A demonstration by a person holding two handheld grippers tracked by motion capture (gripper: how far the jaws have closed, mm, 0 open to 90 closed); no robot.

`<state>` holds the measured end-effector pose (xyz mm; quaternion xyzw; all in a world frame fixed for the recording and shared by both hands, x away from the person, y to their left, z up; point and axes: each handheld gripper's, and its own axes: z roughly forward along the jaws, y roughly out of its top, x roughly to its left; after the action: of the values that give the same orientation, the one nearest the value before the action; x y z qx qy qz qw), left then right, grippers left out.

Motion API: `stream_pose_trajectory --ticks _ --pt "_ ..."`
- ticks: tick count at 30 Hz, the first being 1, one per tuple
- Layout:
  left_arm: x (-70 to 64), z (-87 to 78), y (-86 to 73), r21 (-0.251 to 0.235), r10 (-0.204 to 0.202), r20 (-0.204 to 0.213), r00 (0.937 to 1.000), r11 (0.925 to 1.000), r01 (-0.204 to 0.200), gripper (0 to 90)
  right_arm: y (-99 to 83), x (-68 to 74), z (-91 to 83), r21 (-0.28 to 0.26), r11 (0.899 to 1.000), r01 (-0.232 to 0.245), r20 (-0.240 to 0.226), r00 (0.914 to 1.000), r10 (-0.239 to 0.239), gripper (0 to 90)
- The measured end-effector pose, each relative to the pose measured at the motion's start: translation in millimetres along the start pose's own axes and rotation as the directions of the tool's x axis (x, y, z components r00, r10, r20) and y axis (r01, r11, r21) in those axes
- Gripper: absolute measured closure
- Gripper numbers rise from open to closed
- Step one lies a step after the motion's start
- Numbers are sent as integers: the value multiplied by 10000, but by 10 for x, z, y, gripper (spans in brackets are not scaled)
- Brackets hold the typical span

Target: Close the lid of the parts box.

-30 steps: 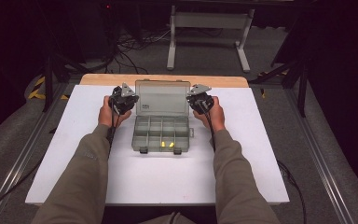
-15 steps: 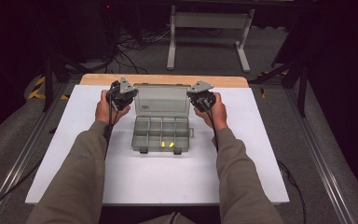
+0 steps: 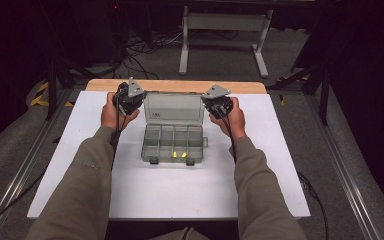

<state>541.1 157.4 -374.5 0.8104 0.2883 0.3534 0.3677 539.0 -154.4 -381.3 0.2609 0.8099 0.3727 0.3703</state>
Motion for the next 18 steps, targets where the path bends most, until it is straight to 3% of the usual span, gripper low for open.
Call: stream_pose_trajectory --ticks 18 --pt "5 -119 118 -197 456 -81 9989 9988 -457 896 81 -20 -139 -381 9991 174 16 9998 -173 900"
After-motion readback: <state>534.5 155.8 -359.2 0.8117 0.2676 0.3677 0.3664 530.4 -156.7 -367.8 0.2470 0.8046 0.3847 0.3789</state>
